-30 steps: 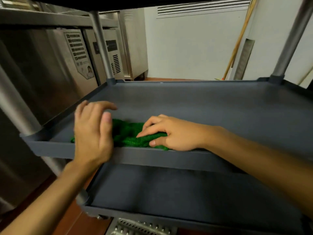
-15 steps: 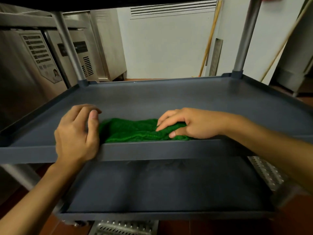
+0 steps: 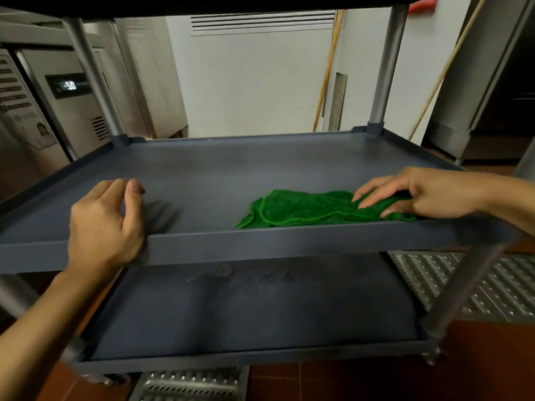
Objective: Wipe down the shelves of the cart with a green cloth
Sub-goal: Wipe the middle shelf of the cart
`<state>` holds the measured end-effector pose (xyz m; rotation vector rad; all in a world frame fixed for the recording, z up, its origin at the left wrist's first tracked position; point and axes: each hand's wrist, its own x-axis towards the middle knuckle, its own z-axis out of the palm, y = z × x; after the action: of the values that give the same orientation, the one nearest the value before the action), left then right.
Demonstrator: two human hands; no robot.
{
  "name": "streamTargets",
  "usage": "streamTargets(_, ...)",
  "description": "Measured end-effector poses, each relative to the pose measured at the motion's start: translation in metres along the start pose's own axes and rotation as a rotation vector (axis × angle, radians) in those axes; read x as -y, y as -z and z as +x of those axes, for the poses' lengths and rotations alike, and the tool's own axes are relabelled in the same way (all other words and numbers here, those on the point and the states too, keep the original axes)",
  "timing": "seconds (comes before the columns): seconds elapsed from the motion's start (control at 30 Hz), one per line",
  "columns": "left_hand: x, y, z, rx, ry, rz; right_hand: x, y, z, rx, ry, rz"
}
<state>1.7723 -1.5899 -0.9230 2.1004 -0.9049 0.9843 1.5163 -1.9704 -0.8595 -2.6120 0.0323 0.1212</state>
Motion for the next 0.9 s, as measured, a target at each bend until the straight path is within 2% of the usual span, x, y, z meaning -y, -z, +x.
streamTargets(0.23, 0.008, -0.023, 0.014, 0.100, 0.111, 0.014, -0.021, 0.021, -0.025, -0.048, -0.115, -0.238)
streamTargets(0.5, 0.009, -0.037, 0.025, 0.094, 0.107, -0.078, -0.036, 0.050, -0.066, -0.023, -0.299, -0.482)
streamTargets(0.6, 0.011, -0.044, 0.027, 0.084, 0.133, -0.084, -0.040, 0.051, -0.071, -0.063, -0.275, -0.495)
streamTargets(0.77, -0.007, -0.044, 0.025, 0.072, 0.164, -0.052, -0.051, 0.039, -0.073, -0.292, -0.128, -0.575)
streamTargets(0.9, -0.022, -0.031, 0.008, 0.030, 0.155, -0.181, -0.046, 0.037, -0.072, -0.351, -0.082, -0.644)
